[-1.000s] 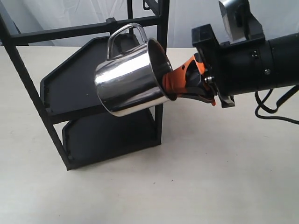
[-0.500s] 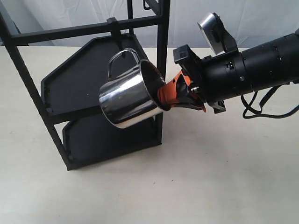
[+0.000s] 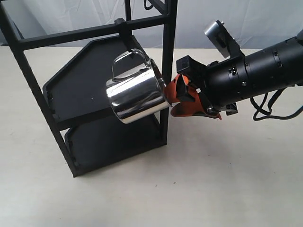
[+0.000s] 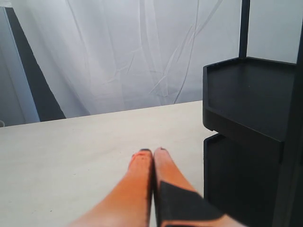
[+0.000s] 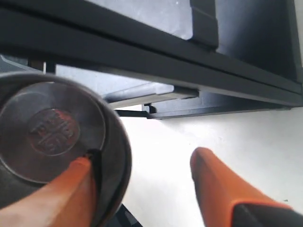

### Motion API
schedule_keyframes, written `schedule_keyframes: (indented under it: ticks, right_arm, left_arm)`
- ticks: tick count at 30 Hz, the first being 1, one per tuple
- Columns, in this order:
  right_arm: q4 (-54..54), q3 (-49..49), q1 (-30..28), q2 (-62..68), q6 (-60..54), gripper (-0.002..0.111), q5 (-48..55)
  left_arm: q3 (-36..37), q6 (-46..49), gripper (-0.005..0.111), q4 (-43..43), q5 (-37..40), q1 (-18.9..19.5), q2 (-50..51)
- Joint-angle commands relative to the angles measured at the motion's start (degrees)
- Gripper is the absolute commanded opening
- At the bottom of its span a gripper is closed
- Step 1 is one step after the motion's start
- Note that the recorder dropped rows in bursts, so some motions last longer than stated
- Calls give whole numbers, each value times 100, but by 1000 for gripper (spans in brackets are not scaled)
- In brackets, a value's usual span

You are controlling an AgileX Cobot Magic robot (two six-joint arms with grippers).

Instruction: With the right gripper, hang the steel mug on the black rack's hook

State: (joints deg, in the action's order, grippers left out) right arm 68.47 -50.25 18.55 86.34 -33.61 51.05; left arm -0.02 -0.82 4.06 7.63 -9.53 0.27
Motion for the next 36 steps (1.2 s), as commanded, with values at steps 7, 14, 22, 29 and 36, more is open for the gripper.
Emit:
schedule_keyframes:
  ticks: [7,14,22,29,36]
  right_arm:
    - [-59,25,-25,-425,40,57,-107]
    - [-160,25,-25,-952,245,57,-329]
    - [-1716,25,-25,-1574,1634,57,-739]
    - [-3231,25,-25,-2756,2637,22,-706]
    - [-3314,25,-25,-3835,2637,0,-495]
  left_arm:
    - [2,-14,2,4,-30,-27,-27]
    - [2,-14,2,4,-30,-27,-27]
    - [2,-14,2,4,-30,-27,-27]
    - [2,-14,2,4,-30,-27,-27]
    - [2,-14,2,4,-30,-27,-27]
